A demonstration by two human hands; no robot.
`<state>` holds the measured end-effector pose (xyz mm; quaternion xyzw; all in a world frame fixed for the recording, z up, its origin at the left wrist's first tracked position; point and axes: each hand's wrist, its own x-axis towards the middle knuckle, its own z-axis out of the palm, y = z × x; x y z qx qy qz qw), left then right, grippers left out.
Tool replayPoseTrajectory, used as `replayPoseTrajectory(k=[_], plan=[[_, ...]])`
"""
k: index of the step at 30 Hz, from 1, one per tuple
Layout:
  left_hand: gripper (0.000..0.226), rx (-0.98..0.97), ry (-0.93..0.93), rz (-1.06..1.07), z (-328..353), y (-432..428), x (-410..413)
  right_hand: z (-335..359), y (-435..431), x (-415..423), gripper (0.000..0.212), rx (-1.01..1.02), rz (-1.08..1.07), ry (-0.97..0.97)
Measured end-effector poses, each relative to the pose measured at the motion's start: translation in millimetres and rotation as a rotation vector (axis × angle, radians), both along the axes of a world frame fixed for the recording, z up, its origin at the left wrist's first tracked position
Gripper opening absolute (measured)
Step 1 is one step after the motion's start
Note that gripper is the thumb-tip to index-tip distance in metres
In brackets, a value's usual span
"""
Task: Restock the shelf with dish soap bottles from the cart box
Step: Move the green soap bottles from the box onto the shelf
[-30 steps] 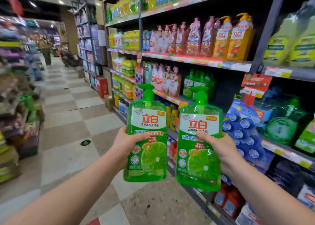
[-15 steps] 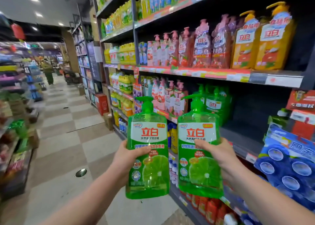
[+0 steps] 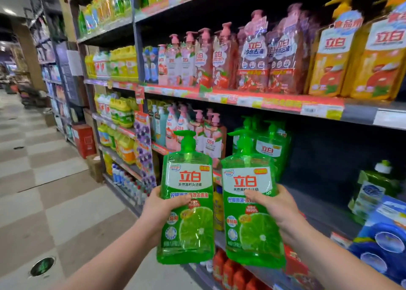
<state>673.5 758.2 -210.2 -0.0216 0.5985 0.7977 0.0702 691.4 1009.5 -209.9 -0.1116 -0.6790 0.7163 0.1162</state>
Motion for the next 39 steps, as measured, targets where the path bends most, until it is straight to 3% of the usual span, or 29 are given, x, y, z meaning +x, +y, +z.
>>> replayPoseTrajectory(k=[10,19,31,39], plan=[[0.059,-0.04,0.075,-0.172,4,-8,-173,-2,-15,-119,0.056,0.017,-0.281,0.055],[0.048,-0.091,0.084,-0.202,-9,27,-256,-1,18,-197,0.039,0.017,-0.348,0.072],[0.051,-0.082,0.053,-0.15,-13,47,-315,-33,46,-306,0.068,0.078,-0.39,0.15],[0.066,-0.055,0.021,-0.157,-13,41,-328,-68,50,-335,0.064,0.251,-0.474,0.149]])
